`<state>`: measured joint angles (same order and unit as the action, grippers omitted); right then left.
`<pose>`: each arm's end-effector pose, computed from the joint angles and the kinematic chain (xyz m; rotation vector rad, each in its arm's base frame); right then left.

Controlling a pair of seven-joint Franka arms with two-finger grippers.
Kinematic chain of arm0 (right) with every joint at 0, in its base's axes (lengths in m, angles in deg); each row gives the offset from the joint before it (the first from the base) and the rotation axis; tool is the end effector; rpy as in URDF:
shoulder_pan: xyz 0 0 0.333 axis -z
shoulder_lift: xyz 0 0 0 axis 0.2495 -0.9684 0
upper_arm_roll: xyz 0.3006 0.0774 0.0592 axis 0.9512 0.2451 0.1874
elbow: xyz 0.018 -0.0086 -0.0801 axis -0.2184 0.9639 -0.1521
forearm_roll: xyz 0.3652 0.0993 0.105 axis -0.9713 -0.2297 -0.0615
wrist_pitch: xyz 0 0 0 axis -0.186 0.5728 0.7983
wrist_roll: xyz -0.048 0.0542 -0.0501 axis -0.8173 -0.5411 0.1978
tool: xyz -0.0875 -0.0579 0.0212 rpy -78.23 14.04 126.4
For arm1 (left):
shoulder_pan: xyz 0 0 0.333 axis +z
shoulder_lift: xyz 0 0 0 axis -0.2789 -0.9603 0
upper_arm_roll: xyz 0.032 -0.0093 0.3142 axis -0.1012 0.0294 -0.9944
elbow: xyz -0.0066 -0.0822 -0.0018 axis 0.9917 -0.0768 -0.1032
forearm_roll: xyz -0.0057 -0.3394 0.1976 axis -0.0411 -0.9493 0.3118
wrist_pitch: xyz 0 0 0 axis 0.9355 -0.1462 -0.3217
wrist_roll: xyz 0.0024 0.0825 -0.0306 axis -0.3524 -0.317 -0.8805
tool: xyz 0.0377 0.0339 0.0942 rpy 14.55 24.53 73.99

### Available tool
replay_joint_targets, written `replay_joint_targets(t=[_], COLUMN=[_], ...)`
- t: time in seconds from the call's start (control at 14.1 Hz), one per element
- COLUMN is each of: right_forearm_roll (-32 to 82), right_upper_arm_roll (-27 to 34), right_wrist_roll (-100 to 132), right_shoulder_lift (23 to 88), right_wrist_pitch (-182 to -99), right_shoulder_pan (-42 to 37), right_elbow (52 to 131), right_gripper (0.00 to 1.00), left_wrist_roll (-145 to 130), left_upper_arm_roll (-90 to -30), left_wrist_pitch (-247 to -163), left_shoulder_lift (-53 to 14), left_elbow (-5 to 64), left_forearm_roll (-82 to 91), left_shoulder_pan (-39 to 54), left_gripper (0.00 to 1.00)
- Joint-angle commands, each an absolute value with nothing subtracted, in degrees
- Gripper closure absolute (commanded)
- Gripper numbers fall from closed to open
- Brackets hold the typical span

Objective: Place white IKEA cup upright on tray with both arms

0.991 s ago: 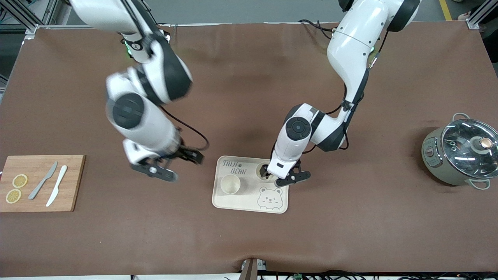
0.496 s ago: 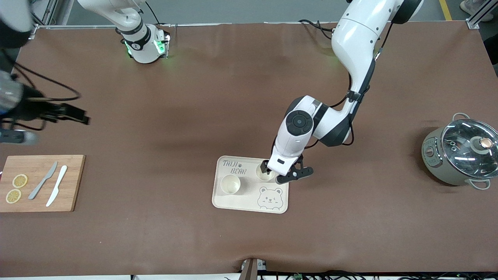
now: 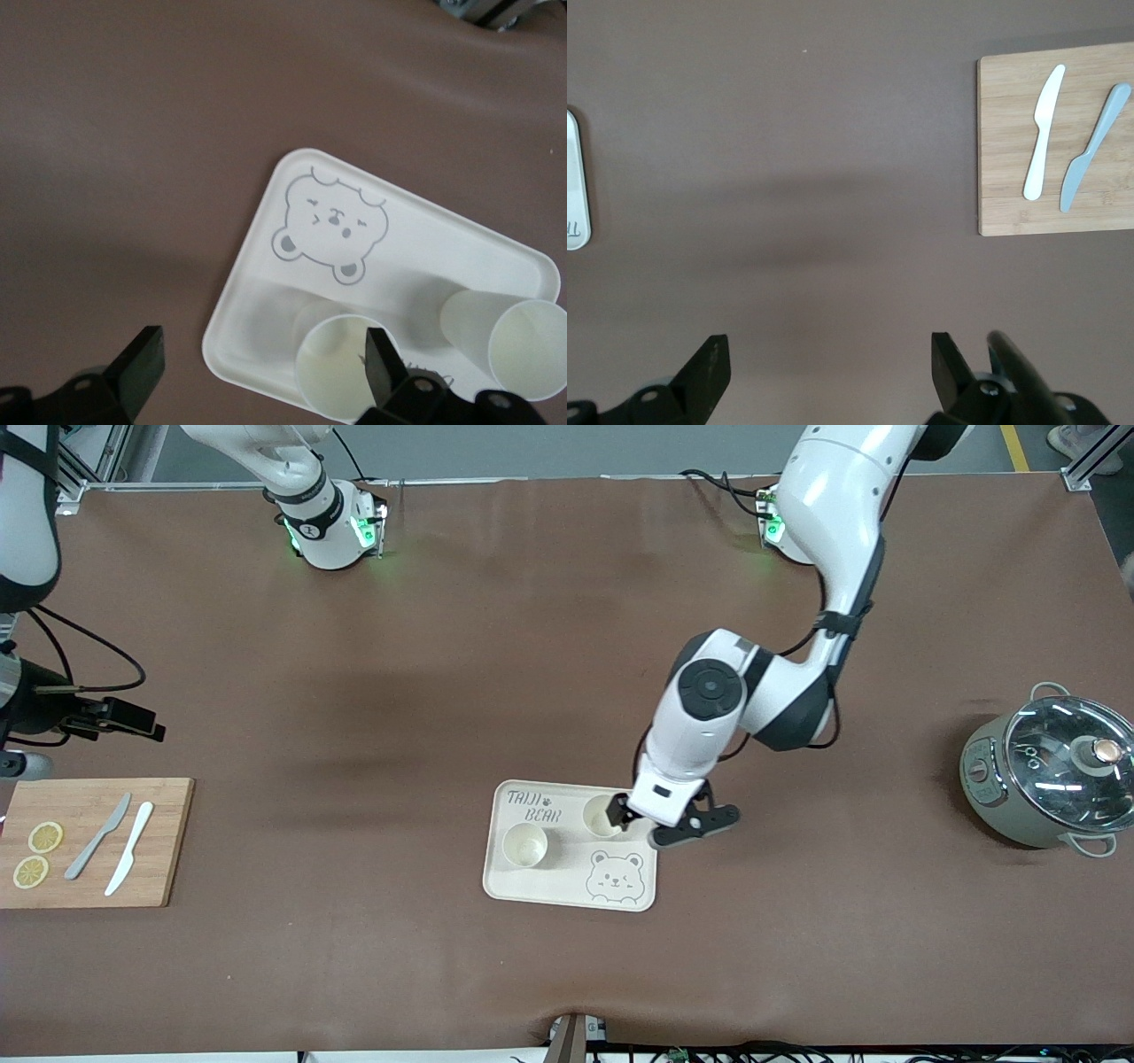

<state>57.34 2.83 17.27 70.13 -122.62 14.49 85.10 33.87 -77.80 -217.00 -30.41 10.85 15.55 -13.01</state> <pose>0.6022 -0.0531 0.5239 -3.0720 0.0794 0.0958 0.6438 -0.3646 0.3446 2.9896 0.4494 0.2610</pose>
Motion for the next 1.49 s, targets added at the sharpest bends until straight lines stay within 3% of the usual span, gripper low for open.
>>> replay_joint_targets(t=[0.0, 0.28, 0.78, 1.06, 1.42], right_forearm_roll=[58.27, 59.06, 60.39, 60.03, 60.12], right_upper_arm_roll=[3.19, 3.28, 3.37, 3.37, 3.46], right_wrist_roll=[16.83, 17.27, 17.09, 17.27, 17.45], right_shoulder_lift=[73.30, 73.92, 73.48, 73.48, 73.40], right_wrist_pitch=[-122.78, -111.62, -112.40, -113.19, -113.19], right_shoulder_pan=[14.62, 14.54, 14.54, 14.45, 14.36], right_elbow=[87.30, 79.04, 78.06, 77.97, 77.63], right_gripper=[0.00, 0.00, 0.00, 0.00, 0.00], left_wrist_roll=[23.31, 2.40, -8.28, -8.55, -12.32], left_upper_arm_roll=[-78.47, -78.39, -77.95, -74.62, -73.11], left_wrist_pitch=[-209.50, -204.11, -194.10, -189.55, -184.16], left_shoulder_lift=[-25.61, -20.59, -12.16, -3.47, -0.11], left_elbow=[11.85, 11.94, 12.81, 17.73, 17.74], left_forearm_roll=[15.76, 15.76, 15.06, 14.26, 14.17], left_shoulder_pan=[-8.88, 3.24, 11.53, 14.25, 14.26], left_gripper=[0.00, 0.00, 0.00, 0.00, 0.00])
